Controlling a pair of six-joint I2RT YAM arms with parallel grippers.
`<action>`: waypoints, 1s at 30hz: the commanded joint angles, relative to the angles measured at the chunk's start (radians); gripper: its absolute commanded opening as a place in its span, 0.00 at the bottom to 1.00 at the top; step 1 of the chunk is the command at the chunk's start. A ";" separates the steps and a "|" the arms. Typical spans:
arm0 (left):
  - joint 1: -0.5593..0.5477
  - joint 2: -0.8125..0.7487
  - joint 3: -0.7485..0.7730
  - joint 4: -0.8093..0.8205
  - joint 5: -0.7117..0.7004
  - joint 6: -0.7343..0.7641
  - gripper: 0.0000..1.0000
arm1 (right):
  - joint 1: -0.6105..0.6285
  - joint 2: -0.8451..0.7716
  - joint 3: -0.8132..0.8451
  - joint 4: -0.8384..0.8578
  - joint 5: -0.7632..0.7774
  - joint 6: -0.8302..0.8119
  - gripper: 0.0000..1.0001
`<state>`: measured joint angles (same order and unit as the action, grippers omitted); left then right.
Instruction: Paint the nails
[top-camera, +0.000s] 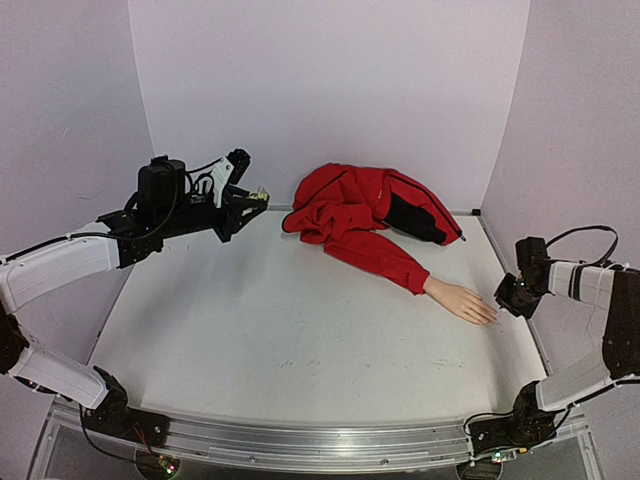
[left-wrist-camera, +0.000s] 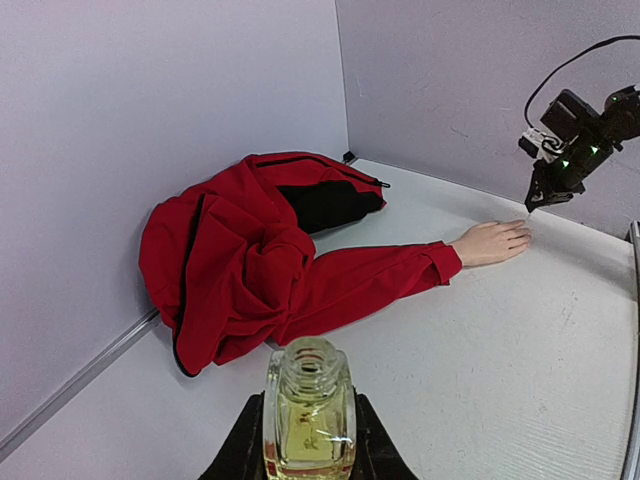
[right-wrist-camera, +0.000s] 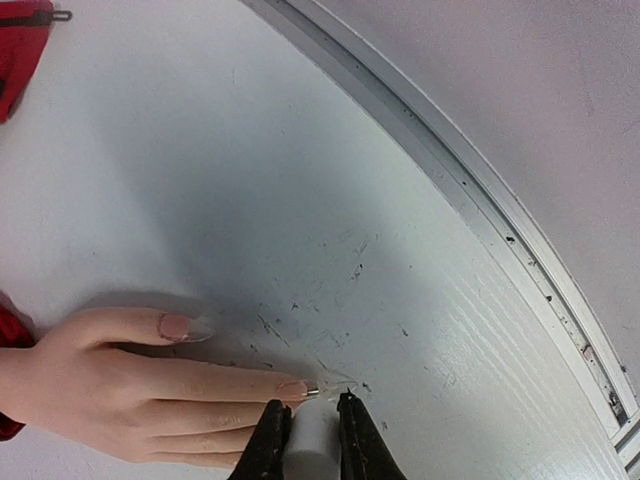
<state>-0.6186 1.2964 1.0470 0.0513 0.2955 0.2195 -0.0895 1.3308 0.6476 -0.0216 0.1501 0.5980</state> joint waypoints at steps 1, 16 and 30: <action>0.005 -0.018 0.035 0.049 0.020 0.000 0.00 | -0.004 0.027 0.004 -0.010 -0.026 -0.019 0.00; 0.004 -0.009 0.037 0.048 0.018 0.003 0.00 | -0.004 0.015 -0.003 0.012 -0.043 -0.024 0.00; 0.005 -0.012 0.035 0.049 0.009 0.010 0.00 | -0.004 0.047 0.009 0.006 0.027 0.012 0.00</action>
<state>-0.6186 1.2964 1.0470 0.0517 0.2955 0.2199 -0.0895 1.3563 0.6476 0.0013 0.1326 0.5915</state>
